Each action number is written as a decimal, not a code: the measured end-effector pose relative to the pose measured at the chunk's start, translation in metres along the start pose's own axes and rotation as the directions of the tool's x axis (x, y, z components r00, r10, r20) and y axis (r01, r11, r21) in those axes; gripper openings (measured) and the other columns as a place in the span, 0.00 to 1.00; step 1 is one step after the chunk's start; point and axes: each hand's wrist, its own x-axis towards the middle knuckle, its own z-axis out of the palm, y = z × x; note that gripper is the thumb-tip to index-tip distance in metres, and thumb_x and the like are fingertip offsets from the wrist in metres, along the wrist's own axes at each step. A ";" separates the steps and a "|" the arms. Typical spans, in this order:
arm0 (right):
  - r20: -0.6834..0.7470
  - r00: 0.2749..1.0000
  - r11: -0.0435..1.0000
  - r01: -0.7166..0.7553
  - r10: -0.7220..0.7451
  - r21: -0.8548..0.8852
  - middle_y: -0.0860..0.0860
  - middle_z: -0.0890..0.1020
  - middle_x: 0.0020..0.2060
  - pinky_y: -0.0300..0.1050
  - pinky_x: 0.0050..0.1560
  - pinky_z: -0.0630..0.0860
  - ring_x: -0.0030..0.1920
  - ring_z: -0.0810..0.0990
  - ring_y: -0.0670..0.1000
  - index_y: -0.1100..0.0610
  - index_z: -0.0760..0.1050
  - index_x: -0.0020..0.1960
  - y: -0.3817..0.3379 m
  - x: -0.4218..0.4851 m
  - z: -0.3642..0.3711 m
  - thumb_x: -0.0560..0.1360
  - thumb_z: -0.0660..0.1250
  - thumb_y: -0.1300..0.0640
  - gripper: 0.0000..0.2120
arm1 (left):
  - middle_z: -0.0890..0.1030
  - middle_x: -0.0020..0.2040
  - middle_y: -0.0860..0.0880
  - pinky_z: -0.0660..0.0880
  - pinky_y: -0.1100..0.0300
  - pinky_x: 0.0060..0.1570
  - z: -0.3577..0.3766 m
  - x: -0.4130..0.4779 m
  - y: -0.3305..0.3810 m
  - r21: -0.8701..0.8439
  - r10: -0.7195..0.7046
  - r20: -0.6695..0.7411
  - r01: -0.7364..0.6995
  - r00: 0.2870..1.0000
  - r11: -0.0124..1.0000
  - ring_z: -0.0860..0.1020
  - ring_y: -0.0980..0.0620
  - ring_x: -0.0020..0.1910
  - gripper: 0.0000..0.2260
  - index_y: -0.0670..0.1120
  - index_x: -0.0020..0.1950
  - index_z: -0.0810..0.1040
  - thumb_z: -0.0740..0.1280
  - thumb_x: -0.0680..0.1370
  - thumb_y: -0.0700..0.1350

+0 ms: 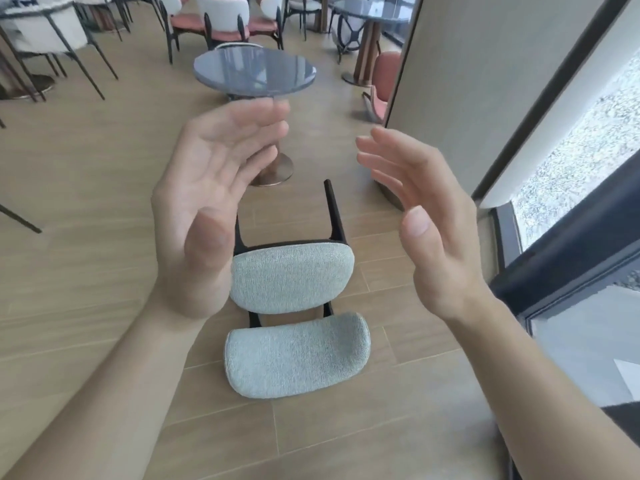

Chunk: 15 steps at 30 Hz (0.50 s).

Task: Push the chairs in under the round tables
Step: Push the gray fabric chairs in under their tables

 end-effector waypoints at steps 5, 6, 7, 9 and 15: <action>0.022 0.998 0.998 -0.060 0.061 -0.004 0.61 0.78 0.72 0.55 0.75 0.75 0.74 0.79 0.57 0.63 0.67 0.77 0.158 -0.058 0.026 0.83 0.57 0.30 0.39 | 0.78 0.72 0.49 0.71 0.46 0.74 0.011 -0.067 -0.161 -0.007 -0.108 -0.049 0.107 0.993 0.994 0.77 0.45 0.74 0.37 0.48 0.72 0.71 0.65 0.75 0.76; 0.023 0.996 0.996 -0.086 0.086 0.022 0.60 0.78 0.72 0.55 0.75 0.75 0.73 0.79 0.57 0.63 0.67 0.77 0.197 -0.078 0.036 0.83 0.58 0.30 0.39 | 0.78 0.72 0.48 0.71 0.46 0.74 0.013 -0.092 -0.199 -0.006 -0.147 -0.067 0.147 0.987 0.989 0.77 0.45 0.74 0.38 0.48 0.72 0.72 0.65 0.75 0.76; 0.028 0.993 0.993 -0.113 0.111 0.046 0.60 0.78 0.72 0.56 0.75 0.75 0.73 0.79 0.57 0.62 0.67 0.76 0.233 -0.099 0.046 0.83 0.58 0.30 0.38 | 0.78 0.72 0.47 0.71 0.46 0.74 0.014 -0.118 -0.235 -0.002 -0.187 -0.075 0.188 0.979 0.982 0.77 0.45 0.74 0.38 0.48 0.71 0.72 0.65 0.75 0.76; 0.033 0.985 0.982 -0.169 0.167 0.082 0.58 0.78 0.72 0.57 0.74 0.76 0.73 0.80 0.56 0.60 0.68 0.76 0.307 -0.147 0.071 0.81 0.59 0.29 0.38 | 0.78 0.72 0.47 0.71 0.46 0.74 0.015 -0.176 -0.309 0.017 -0.247 -0.104 0.250 0.963 0.968 0.78 0.45 0.73 0.38 0.49 0.71 0.72 0.64 0.74 0.77; 0.023 0.954 0.935 -0.299 0.300 0.193 0.57 0.79 0.69 0.52 0.71 0.78 0.70 0.82 0.57 0.59 0.69 0.74 0.511 -0.299 0.145 0.79 0.61 0.28 0.38 | 0.80 0.72 0.50 0.72 0.48 0.73 0.013 -0.345 -0.509 -0.027 -0.377 -0.209 0.380 0.903 0.925 0.78 0.44 0.74 0.38 0.51 0.73 0.72 0.64 0.75 0.77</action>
